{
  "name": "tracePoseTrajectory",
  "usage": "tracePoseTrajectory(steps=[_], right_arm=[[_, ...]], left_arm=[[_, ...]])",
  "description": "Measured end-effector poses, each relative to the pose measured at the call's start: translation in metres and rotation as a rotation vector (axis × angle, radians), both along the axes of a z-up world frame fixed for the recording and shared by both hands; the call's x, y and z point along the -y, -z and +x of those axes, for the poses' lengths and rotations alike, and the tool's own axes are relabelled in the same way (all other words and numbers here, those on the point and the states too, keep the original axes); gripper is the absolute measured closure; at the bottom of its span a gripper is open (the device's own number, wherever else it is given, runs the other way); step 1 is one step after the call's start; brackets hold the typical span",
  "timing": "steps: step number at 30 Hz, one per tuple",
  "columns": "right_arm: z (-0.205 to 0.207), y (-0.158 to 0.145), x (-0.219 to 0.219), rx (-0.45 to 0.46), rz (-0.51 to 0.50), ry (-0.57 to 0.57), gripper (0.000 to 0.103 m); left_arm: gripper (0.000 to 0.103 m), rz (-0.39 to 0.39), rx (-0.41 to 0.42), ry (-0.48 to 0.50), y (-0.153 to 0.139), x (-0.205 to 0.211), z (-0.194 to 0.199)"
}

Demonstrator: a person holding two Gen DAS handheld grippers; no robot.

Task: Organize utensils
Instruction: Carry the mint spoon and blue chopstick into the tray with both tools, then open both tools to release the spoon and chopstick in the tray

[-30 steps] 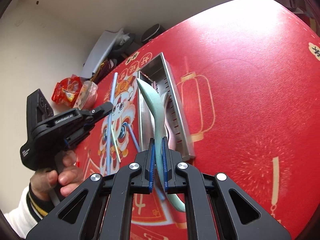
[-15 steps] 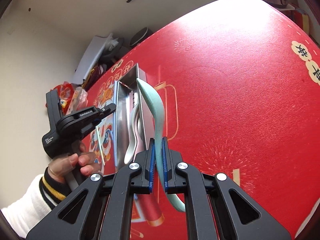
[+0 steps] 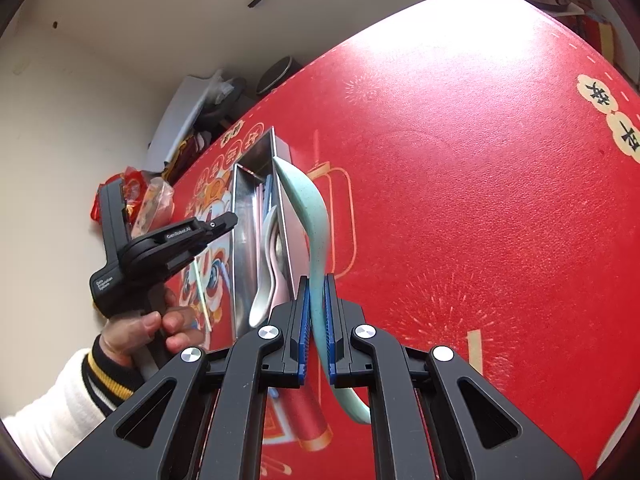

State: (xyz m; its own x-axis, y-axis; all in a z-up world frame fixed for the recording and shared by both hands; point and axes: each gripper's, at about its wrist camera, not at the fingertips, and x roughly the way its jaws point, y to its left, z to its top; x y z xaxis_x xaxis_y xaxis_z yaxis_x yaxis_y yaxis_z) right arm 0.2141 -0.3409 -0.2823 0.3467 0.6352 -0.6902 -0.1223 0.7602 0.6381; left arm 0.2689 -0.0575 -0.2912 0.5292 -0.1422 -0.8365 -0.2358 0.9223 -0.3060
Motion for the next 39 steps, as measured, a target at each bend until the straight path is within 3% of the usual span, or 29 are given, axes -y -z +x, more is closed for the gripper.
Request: tracePoseTrajectory(steps=[3,6,14,20,28,39], right_arm=[[0.004,0.001,-0.003,-0.005,0.006,0.003,0.096],[0.009,0.002,-0.013,-0.014,0.010,0.005,0.096],[0.034,0.007,-0.057,-0.028,-0.027,-0.023,0.096],[0.056,0.007,-0.106,-0.002,-0.137,-0.073,0.096],[0.061,0.022,-0.150,-0.008,-0.339,-0.058,0.096],[0.064,0.035,-0.175,0.001,-0.475,-0.048,0.096]], left_arm=[[0.095,0.009,0.021,0.028,-0.012,-0.003,-0.009],[0.083,0.031,0.050,0.048,-0.026,-0.013,-0.024],[0.033,0.122,0.077,0.010,-0.047,-0.061,-0.080],[0.014,0.174,0.053,-0.052,-0.045,-0.098,-0.112],[0.011,0.178,0.018,-0.093,-0.036,-0.132,-0.138],[0.011,0.162,0.016,-0.090,-0.037,-0.145,-0.153]])
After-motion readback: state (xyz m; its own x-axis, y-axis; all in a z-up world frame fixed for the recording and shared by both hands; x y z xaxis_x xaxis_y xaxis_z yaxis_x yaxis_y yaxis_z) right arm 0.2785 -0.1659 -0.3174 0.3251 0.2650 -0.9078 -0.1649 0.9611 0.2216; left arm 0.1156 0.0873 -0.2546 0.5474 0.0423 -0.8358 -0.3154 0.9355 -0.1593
